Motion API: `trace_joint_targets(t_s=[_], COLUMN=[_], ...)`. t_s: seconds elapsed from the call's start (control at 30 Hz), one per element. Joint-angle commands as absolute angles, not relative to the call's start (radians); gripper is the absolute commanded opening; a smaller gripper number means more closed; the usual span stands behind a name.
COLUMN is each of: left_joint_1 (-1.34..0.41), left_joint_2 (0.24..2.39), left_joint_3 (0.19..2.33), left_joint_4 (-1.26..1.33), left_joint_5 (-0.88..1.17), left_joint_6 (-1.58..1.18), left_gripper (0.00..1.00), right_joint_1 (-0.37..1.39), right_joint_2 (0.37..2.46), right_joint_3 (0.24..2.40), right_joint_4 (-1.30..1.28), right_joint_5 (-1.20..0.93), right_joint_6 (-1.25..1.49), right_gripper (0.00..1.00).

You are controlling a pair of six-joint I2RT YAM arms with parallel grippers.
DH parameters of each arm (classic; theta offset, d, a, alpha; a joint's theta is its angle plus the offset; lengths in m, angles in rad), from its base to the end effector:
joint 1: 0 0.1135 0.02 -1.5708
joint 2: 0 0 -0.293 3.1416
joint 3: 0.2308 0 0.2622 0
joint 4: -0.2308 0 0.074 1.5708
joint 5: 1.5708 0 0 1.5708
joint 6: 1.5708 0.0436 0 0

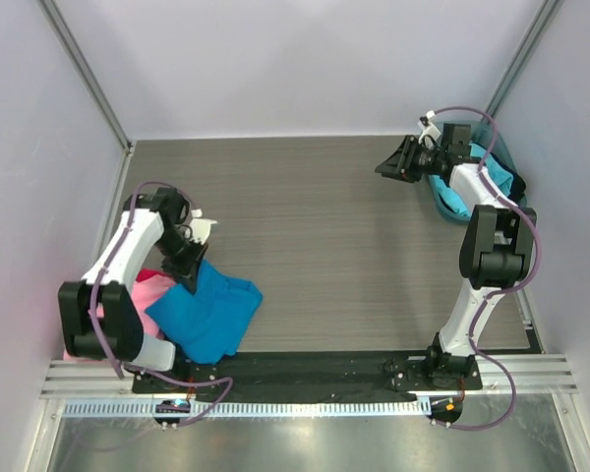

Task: Fold and stack the t-shirts
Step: Neatly place the folded tshirt to the corner

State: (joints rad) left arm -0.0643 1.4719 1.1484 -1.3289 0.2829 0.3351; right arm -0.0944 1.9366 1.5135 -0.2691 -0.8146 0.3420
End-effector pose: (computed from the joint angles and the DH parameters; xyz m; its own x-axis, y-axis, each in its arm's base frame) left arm 0.2414 -0.0277 0.2653 -0.9265 0.3761 -0.0145 0.3639 0.8853 -0.2895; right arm 0.4631 -0.0120 0.2707 -0.7639 0.3035 -0.5696 -0.2512 0.6731 0.6956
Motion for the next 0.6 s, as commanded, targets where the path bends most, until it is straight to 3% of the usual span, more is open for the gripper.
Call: trace_joint_targets(t_s=[0.0, 0.3, 0.57], left_joint_1=[-0.014, 0.135, 0.153], left_joint_2=[1.367, 1.177, 1.086], left_joint_3=[1.160, 1.132, 1.144], left_joint_4=[-1.523, -1.584, -1.634], left_joint_5=[0.229, 0.100, 0.103], left_joint_6=[0.301, 0.299, 0.299], left_gripper=[0.00, 0.00, 0.00], right_joint_1=[-0.081, -0.061, -0.037], right_joint_2=[1.868, 1.858, 1.876], right_joint_3=[1.519, 1.519, 1.552], right_joint_4=[-0.267, -0.288, -0.308], right_joint_5=[-0.841, -0.864, -0.874], right_joint_6=[0.319, 0.299, 0.288], right_gripper=[0.41, 0.41, 0.41])
